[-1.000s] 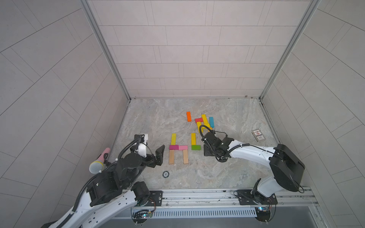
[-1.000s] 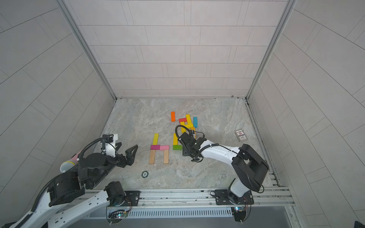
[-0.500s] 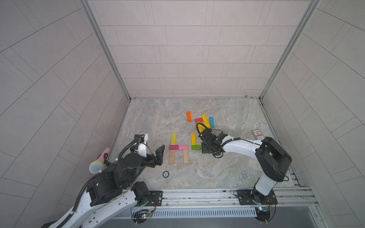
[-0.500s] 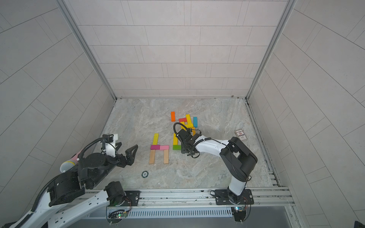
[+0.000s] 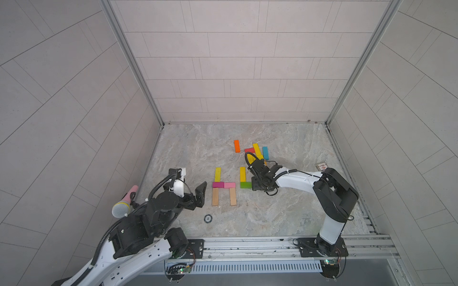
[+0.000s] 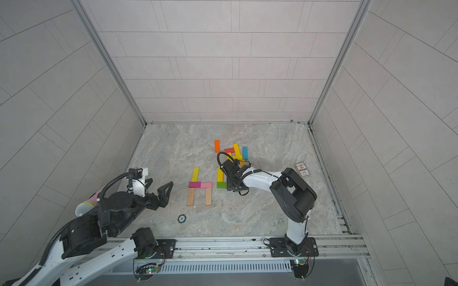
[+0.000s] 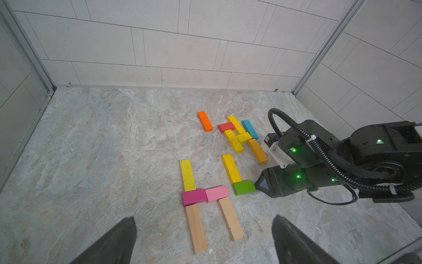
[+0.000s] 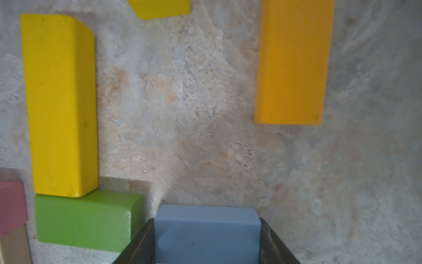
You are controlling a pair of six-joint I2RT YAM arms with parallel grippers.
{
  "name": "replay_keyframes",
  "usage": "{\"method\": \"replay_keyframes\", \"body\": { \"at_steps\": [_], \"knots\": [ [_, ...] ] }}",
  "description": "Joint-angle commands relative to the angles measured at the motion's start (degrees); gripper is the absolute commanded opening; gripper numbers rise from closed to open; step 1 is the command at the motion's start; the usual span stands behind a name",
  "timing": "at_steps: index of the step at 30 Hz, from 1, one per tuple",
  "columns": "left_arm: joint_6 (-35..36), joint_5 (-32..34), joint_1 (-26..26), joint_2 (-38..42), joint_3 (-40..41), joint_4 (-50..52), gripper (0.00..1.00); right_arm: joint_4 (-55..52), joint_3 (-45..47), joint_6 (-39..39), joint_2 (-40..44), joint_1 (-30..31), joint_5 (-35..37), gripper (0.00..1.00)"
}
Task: Assemble the letter h with building blocks
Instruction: Assemble the building block at the center of the board.
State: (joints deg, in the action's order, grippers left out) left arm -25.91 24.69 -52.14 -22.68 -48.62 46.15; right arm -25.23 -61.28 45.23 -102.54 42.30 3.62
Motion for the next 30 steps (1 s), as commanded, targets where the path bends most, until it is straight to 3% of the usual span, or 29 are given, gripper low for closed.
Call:
{"method": "replay_keyframes", "body": {
  "at_steps": [1,30],
  "knots": [
    [0.5,0.4,0.3,-0.5,0.4,-0.2,1.00,-0.7,-0.3,0.1,-1.0,-0.4,0.7,0.56],
    [0.5,0.2,0.5,-0.6,0.5,-0.2,1.00,0.2,-0.6,1.0,-0.8,-1.0,0.5,0.73]
  ]
}}
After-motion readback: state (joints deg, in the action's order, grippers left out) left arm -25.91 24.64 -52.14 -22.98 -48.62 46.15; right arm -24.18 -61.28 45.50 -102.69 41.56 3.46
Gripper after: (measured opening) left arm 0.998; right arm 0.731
